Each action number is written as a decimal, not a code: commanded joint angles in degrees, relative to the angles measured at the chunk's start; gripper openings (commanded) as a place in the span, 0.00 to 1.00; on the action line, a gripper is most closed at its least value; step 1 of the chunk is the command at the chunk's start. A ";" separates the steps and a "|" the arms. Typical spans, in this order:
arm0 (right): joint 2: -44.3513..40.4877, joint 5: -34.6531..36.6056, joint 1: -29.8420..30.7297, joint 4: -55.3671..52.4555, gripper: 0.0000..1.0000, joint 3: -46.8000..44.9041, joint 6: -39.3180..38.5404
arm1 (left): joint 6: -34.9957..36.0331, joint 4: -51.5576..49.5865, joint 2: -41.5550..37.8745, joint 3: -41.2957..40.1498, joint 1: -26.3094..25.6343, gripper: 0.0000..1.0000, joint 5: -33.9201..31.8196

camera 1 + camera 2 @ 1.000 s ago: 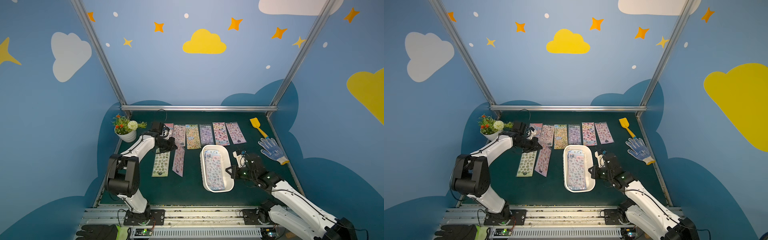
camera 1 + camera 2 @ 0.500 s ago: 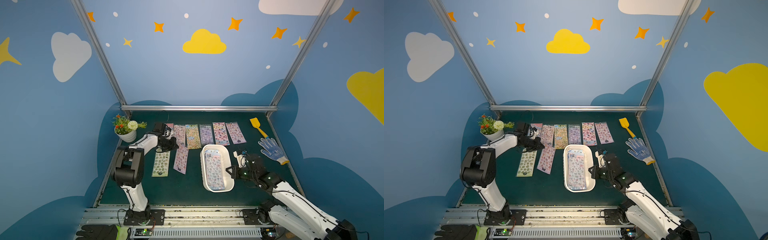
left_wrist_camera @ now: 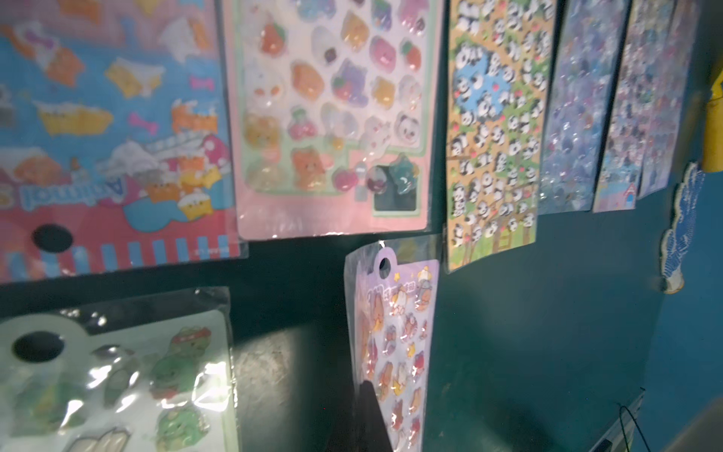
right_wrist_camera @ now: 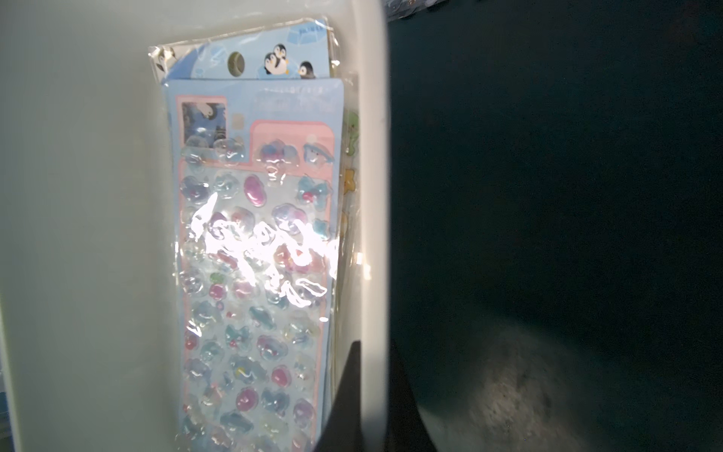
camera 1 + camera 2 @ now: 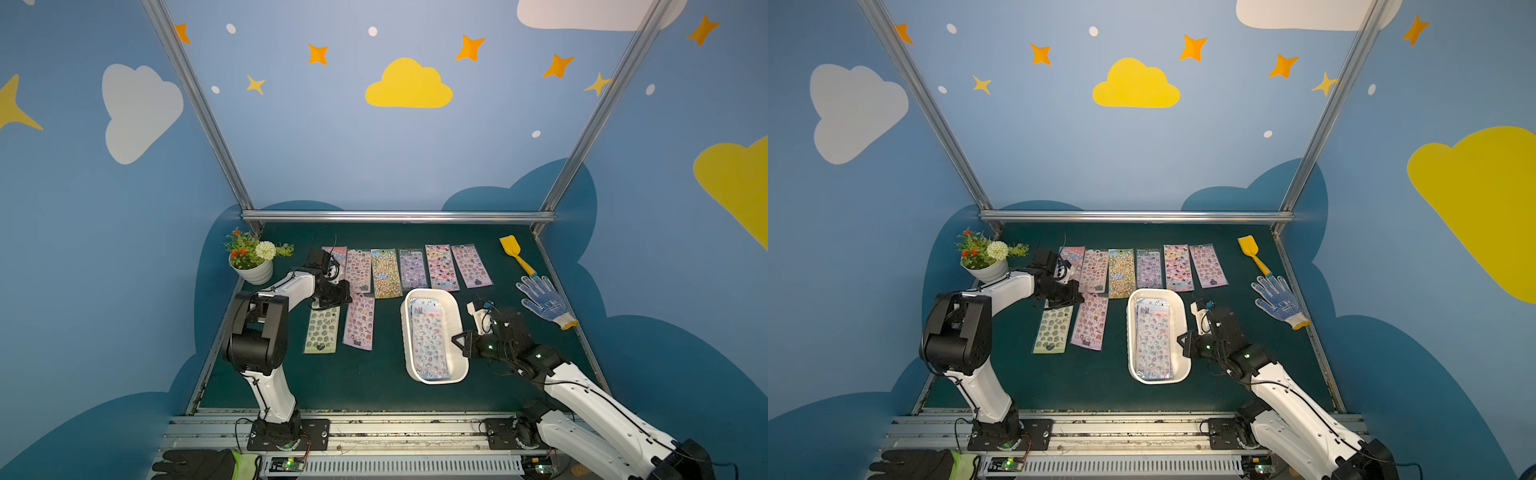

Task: Take the stickers out of the storage box
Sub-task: Place the sticker at the center of the board.

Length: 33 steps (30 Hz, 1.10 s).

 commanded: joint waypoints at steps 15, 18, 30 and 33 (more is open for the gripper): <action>-0.65 -0.87 -0.22 1.65 0.00 -0.26 0.57 | 2.96 -5.41 -1.33 -0.75 0.56 0.16 -6.75; -0.98 -0.69 -0.21 1.48 0.00 -0.24 0.53 | 3.02 -5.88 -1.64 -0.71 0.65 0.19 -7.65; 0.27 -0.17 -0.27 1.50 0.00 -0.06 0.53 | 2.93 -9.26 -8.49 0.79 1.16 0.30 -8.68; 1.16 0.27 -0.32 1.40 0.00 0.26 0.53 | 1.47 -10.05 -12.29 1.33 1.26 0.38 -9.54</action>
